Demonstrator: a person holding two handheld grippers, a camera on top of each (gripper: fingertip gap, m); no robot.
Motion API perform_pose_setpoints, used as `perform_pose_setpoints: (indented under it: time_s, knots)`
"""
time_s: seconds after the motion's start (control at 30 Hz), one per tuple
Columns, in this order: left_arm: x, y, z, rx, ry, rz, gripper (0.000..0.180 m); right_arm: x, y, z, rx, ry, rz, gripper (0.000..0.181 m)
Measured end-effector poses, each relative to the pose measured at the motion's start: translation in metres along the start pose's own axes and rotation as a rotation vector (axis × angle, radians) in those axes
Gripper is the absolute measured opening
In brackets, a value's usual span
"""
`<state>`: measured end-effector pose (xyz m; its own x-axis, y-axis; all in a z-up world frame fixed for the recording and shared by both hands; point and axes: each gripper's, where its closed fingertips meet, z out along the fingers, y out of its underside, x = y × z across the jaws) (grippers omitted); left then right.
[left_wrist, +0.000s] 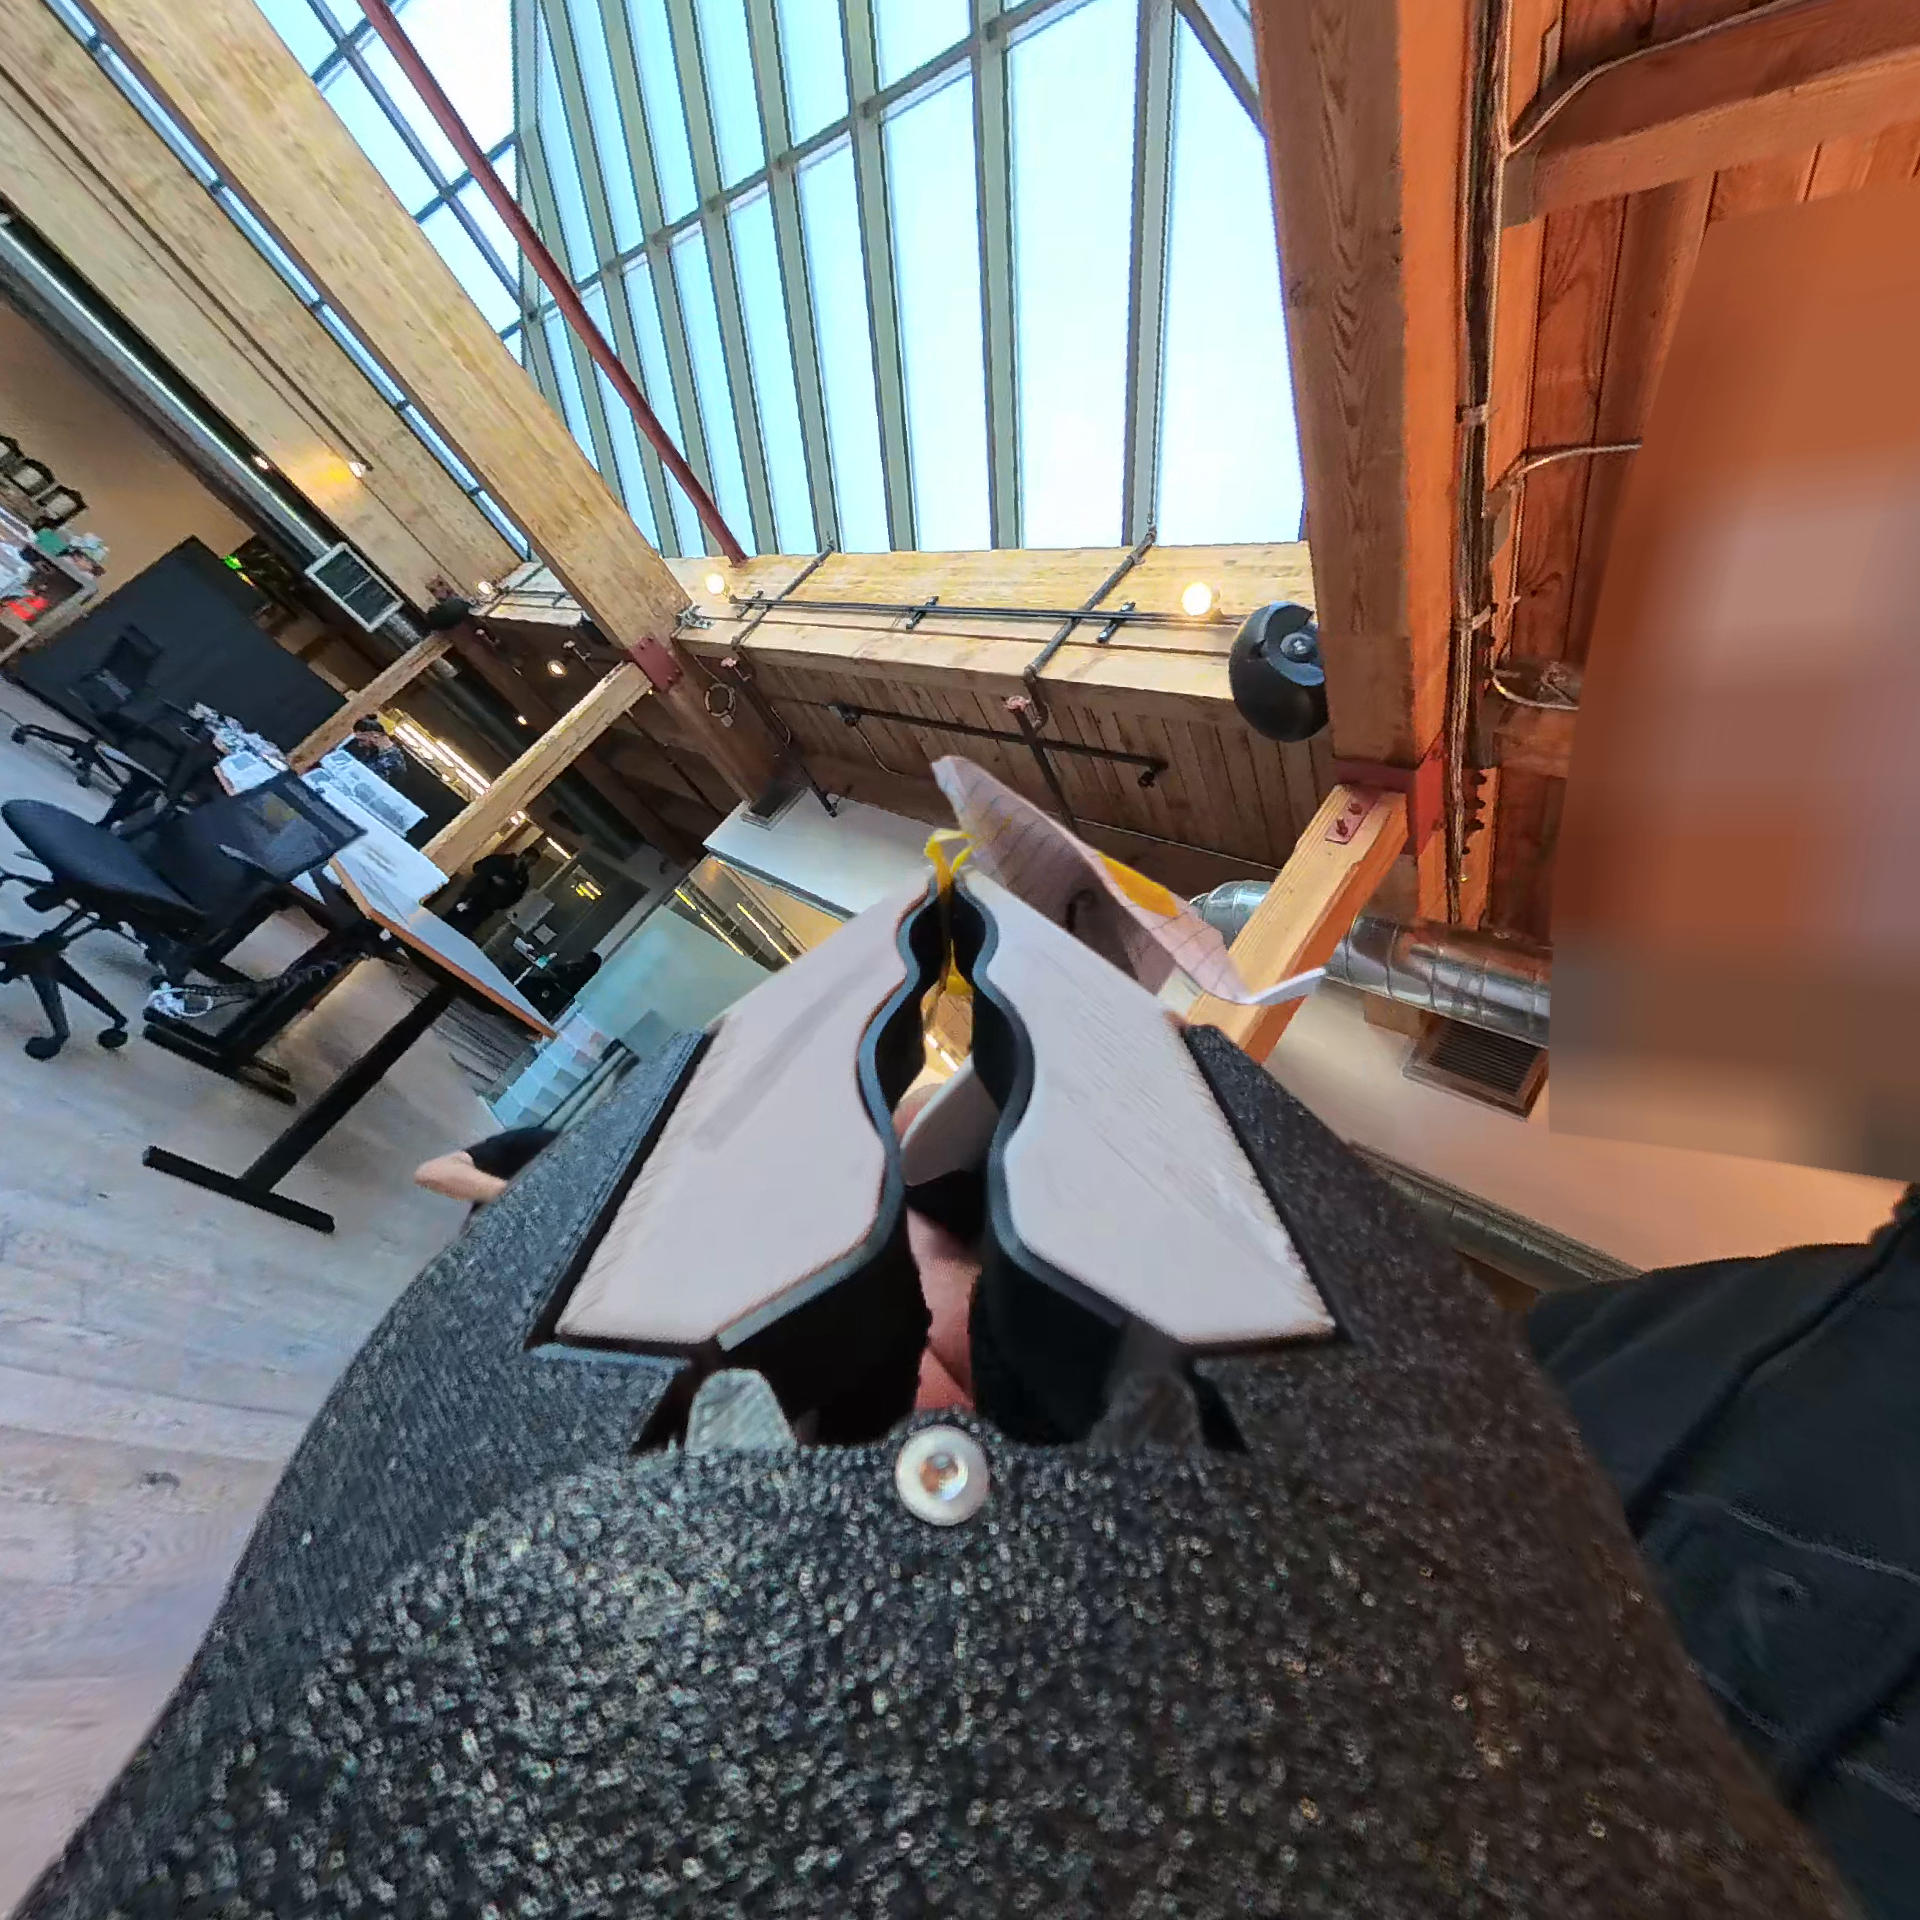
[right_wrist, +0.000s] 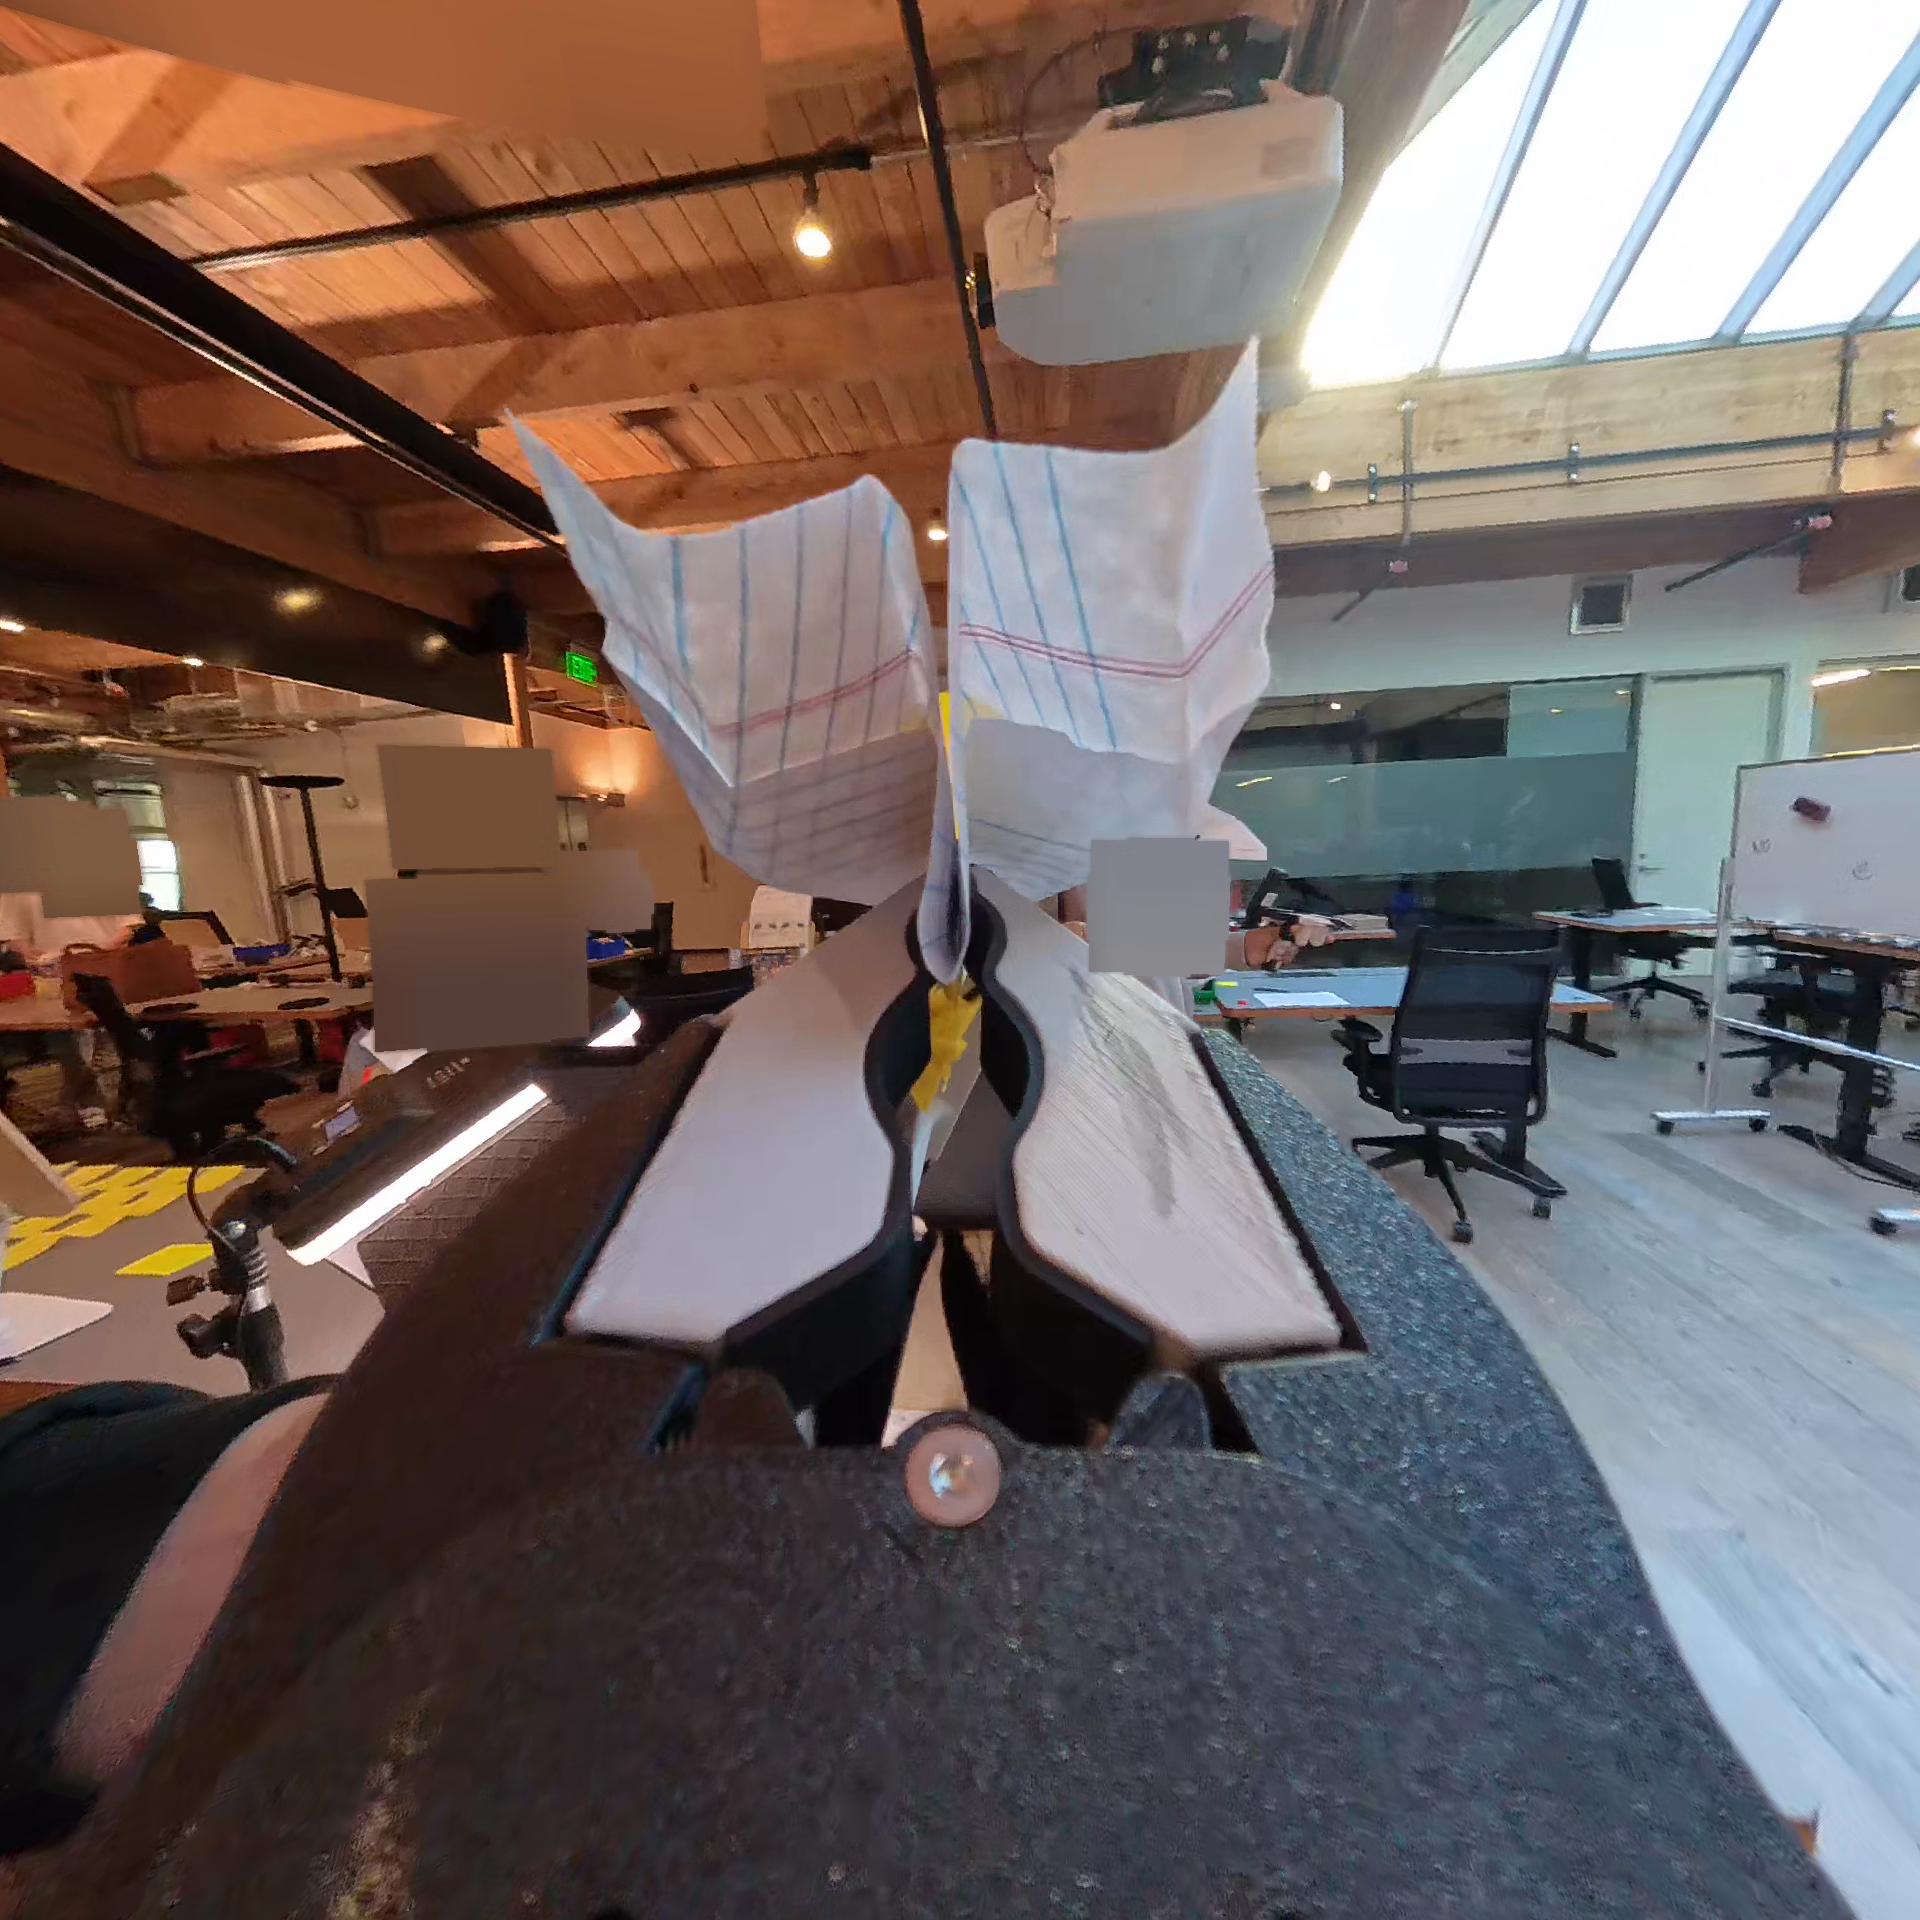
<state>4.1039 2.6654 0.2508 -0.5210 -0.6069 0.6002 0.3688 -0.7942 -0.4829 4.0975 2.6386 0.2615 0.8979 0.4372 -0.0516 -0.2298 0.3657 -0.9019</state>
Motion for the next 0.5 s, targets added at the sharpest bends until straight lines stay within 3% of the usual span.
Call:
perform_pose_setpoints:
  time_s: [0.5]
  knots:
    - [-0.178, -0.035, 0.138, 0.089, -0.209, 0.226, 0.000, 0.236, -0.020, 0.048, -0.008, -0.237, 0.045, 0.000]
